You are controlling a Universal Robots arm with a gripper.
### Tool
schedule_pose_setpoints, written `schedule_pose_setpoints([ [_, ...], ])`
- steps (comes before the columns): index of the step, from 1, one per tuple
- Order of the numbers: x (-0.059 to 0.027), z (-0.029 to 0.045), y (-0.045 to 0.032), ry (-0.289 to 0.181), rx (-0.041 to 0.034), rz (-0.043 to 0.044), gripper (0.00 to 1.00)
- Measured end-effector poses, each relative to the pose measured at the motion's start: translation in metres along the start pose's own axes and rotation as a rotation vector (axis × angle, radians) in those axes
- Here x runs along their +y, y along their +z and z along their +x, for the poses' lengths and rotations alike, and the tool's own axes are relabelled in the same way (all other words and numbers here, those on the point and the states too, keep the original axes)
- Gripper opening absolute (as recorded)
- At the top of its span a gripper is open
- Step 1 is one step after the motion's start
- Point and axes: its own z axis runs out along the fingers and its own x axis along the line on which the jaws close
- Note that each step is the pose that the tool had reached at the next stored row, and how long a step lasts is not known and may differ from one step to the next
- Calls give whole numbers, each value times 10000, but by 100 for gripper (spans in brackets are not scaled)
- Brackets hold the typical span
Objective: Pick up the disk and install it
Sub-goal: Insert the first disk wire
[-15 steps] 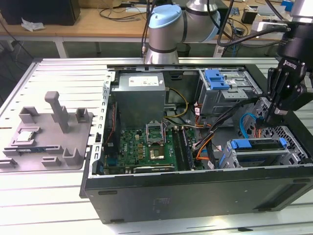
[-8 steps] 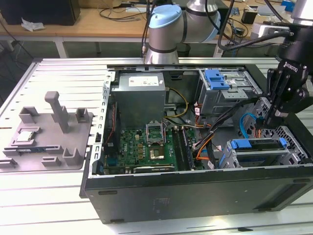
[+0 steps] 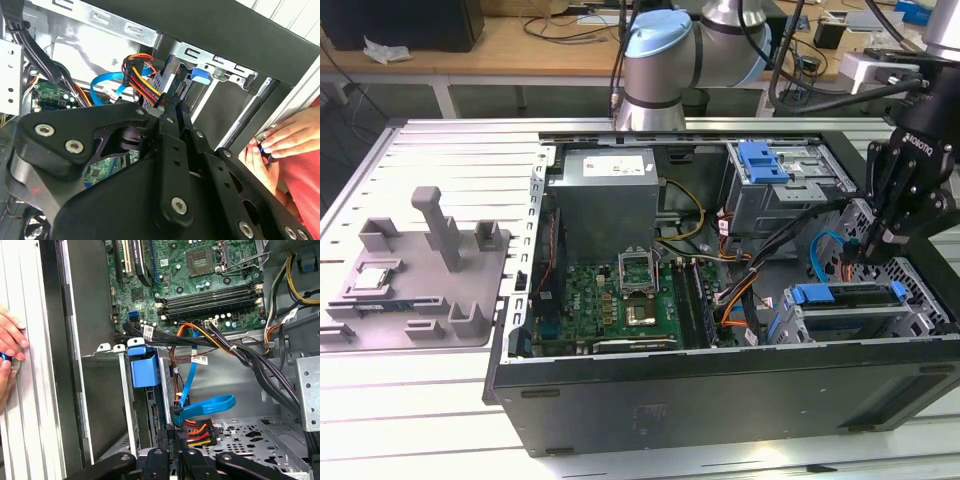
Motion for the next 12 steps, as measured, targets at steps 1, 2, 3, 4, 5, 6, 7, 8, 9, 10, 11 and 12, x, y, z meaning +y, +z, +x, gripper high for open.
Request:
schedule_pose_setpoints([
  [1, 2, 12, 2, -53, -42, 10, 16],
  [2, 3, 19, 4, -89, -69, 16, 16],
  [3, 5, 30, 6, -146, -103, 26, 16],
  [4, 8, 44, 9, -216, -142, 40, 16],
  [5, 10, 53, 11, -259, -168, 48, 16],
  [6, 12, 60, 13, -296, -190, 55, 16],
  [7, 16, 83, 17, -393, -245, 75, 16],
  [8, 22, 118, 24, -541, -348, 105, 16],
  [9, 22, 132, 27, -611, -414, 118, 16],
  [10, 22, 139, 29, -648, -455, 125, 16],
  [11, 23, 146, 31, -684, -496, 132, 16],
  [12, 22, 165, 35, -753, -590, 146, 16],
])
